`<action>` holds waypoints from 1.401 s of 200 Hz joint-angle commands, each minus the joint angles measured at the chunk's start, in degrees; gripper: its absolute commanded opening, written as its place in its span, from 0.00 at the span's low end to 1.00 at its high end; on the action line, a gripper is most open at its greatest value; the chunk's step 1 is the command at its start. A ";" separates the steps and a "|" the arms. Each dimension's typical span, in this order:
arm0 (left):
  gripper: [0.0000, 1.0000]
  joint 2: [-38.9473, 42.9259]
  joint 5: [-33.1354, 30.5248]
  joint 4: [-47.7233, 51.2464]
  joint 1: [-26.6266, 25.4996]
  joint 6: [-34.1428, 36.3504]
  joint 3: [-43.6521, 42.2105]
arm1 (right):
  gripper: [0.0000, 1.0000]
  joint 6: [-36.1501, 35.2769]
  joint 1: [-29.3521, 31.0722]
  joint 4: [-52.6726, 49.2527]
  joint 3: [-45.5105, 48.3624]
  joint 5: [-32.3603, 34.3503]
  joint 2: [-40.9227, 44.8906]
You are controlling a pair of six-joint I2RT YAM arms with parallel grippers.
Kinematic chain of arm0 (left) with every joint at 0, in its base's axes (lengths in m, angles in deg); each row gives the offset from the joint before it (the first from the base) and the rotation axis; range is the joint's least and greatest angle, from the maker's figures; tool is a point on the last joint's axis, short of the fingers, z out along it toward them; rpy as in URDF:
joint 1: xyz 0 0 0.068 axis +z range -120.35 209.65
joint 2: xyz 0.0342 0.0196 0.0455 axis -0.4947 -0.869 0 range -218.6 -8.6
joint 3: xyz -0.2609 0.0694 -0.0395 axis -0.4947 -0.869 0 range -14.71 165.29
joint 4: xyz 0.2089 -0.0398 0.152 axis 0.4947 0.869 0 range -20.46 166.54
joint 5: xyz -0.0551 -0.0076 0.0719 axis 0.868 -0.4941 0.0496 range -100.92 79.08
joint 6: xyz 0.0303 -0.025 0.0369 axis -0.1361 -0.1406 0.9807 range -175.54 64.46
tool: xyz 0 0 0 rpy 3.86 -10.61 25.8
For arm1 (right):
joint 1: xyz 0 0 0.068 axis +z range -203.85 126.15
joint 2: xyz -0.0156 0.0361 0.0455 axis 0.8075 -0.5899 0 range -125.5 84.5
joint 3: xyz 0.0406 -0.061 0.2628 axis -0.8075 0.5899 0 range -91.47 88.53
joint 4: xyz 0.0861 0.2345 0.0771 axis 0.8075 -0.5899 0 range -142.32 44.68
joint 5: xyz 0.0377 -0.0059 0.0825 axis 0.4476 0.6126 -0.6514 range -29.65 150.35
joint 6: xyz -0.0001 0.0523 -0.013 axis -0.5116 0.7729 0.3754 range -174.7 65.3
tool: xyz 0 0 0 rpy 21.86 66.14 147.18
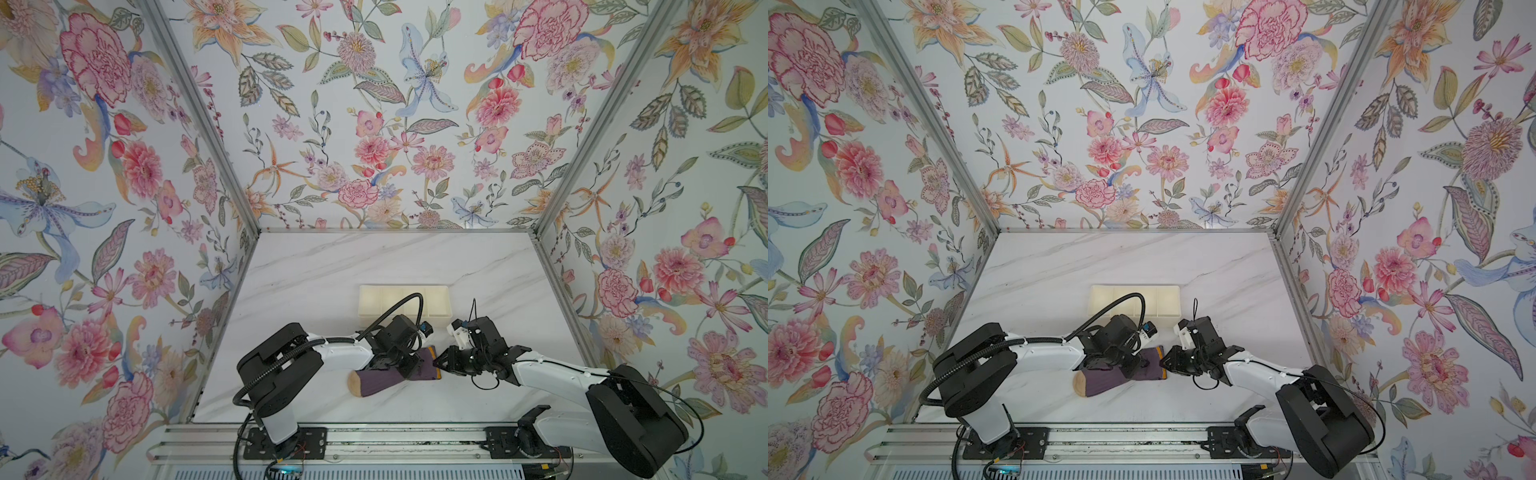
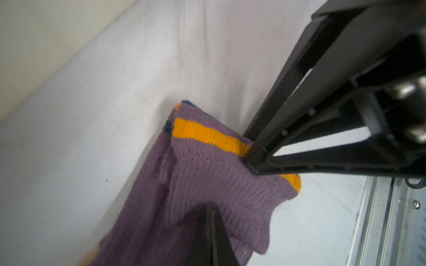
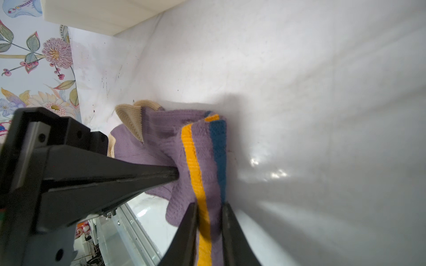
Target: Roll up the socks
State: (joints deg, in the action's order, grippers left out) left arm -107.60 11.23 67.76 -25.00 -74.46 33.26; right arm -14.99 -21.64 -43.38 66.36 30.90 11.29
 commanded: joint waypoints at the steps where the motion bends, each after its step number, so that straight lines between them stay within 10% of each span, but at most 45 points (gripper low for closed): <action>1: 0.03 1.24 0.95 -1.01 0.69 -0.33 -1.21 | 0.17 -0.09 0.62 -0.77 -1.56 1.05 -0.85; 280: 0.03 22.90 -0.28 6.76 13.02 -1.10 -10.34 | 0.04 -7.08 19.92 -36.55 -25.09 41.74 -7.07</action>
State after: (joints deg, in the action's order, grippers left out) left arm -86.68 12.21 72.65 -13.11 -75.55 23.92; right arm -21.48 -3.48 -74.27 44.13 66.83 6.72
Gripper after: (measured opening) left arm 0.047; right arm 0.053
